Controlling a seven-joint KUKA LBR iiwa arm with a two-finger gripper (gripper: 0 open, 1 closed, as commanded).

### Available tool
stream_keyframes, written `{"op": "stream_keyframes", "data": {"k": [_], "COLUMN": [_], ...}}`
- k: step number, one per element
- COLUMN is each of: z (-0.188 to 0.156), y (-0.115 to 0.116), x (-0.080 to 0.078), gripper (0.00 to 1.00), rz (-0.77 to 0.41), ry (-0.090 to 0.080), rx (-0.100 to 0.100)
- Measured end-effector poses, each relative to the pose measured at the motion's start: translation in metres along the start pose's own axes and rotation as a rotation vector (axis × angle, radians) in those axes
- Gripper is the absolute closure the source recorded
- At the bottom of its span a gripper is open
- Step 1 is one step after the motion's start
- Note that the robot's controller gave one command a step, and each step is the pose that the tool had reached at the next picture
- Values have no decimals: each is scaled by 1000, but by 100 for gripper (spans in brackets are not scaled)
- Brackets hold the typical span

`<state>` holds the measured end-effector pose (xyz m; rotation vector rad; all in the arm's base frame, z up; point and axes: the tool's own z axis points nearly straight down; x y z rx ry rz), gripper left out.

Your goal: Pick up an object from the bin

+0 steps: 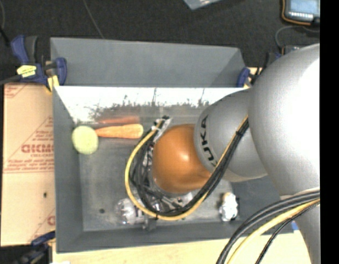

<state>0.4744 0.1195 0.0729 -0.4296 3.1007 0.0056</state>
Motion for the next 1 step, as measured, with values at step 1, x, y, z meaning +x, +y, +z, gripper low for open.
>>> {"op": "stream_keyframes", "data": {"k": [1], "z": [-10], "y": [0], "x": [2], "gripper": [100], "rz": [0], "ry": [10], "rx": [0]}}
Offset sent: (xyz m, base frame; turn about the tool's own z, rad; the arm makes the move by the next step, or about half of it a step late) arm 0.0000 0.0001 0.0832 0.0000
